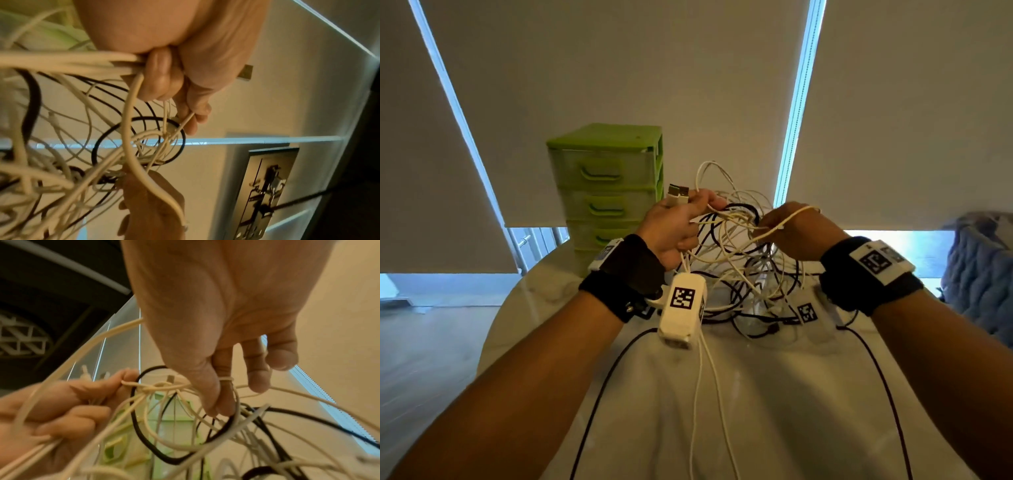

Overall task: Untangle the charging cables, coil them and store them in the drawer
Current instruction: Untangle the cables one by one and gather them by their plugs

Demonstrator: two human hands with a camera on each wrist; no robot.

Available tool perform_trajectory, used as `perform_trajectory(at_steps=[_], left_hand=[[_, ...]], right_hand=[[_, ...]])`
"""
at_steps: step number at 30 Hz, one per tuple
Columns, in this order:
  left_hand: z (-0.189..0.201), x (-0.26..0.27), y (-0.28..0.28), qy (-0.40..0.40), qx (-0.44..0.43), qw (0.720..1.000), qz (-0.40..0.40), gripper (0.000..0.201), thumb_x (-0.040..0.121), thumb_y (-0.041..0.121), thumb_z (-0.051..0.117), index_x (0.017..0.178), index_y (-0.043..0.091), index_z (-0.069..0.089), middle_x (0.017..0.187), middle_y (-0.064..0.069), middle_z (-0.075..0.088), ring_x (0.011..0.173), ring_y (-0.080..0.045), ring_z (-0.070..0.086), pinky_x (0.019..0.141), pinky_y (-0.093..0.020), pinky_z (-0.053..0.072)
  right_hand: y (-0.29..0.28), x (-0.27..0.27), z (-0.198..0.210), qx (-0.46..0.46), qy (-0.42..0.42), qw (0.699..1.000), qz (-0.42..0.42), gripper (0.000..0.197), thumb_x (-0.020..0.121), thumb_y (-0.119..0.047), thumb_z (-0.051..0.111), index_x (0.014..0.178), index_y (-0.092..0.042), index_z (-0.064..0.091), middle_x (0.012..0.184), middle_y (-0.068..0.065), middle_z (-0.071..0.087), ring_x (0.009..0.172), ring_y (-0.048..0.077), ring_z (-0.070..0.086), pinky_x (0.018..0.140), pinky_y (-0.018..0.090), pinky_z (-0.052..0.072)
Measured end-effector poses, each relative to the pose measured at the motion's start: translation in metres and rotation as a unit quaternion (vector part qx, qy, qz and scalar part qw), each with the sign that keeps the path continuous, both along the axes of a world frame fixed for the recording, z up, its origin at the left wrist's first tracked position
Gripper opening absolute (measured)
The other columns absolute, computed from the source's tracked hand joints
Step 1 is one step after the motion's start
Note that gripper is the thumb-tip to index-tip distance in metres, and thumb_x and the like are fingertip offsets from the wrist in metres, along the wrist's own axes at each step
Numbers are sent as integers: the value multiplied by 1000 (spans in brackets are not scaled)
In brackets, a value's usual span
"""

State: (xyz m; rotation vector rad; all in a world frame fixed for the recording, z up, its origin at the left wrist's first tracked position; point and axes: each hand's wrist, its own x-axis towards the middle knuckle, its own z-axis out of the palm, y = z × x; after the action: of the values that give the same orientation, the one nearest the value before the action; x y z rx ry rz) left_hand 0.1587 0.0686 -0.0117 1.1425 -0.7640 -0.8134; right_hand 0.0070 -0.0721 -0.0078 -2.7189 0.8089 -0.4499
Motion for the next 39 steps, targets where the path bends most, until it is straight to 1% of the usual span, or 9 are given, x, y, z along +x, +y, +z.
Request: perform_trajectory(at_steps=[6,10,14,19,21,24,26,33,39], left_hand=[[4,-3,-5,12,-43,998,45,23,101,25,47,85,17,61,92,3,72,33,-1,23,30,-14,20],[9,-24,1,-55,-33,998,26,19,100,19,51,91,8,63,100,-10,69,34,2,41,32,-12,30],[17,-19,9,-121,-28,990,70,18,98,21,53,88,12,64,114,-18,68,38,6,46,61,-21,38],[16,-6,5,-35,-47,988,140,35,95,28,58,64,21,72,94,-8,69,38,-3,28,43,-19,20],[17,-1,3,-1,-68,989,134,29,96,28,57,71,20,71,90,-4,68,33,-2,28,34,-16,18],[21,-2,5,-35,-77,992,90,15,98,22,54,90,13,63,97,-7,69,32,2,35,32,-12,28],[23,-6,7,-54,-82,993,58,16,99,21,52,91,14,64,96,-5,72,32,1,29,33,-12,25],[21,-14,10,-76,-77,994,-1,18,99,17,49,91,15,65,85,-2,73,35,-1,25,36,-15,19],[25,5,22,-69,-86,994,-18,17,98,20,49,91,15,63,66,1,58,36,0,28,32,-13,23]], right_hand=[[32,6,8,150,-140,977,61,14,92,-27,59,97,-21,70,94,-1,69,86,14,63,74,26,50],[37,14,-13,49,-133,988,61,26,88,-46,63,87,-21,71,78,0,68,73,15,64,70,34,53],[25,10,-33,17,-69,996,60,18,88,-25,67,77,-13,72,70,1,65,67,19,61,65,33,49],[20,13,-22,-76,12,997,31,23,96,-31,54,100,-16,70,95,4,67,83,17,59,74,29,45],[23,13,-12,-81,17,996,38,28,96,-39,51,101,-19,69,95,1,68,85,17,60,80,31,46],[26,8,5,119,-148,980,53,26,95,-35,55,97,-17,74,92,-1,70,87,15,64,79,31,48],[26,9,10,115,-240,962,55,19,93,-30,57,94,-18,72,94,-4,68,88,12,62,80,30,49],[34,23,-2,-32,-164,983,78,26,87,-39,66,104,-19,72,94,7,60,87,18,54,76,33,45],[16,24,-6,-59,-135,989,26,21,92,-26,59,78,-13,66,70,-1,63,66,17,60,60,32,49]])
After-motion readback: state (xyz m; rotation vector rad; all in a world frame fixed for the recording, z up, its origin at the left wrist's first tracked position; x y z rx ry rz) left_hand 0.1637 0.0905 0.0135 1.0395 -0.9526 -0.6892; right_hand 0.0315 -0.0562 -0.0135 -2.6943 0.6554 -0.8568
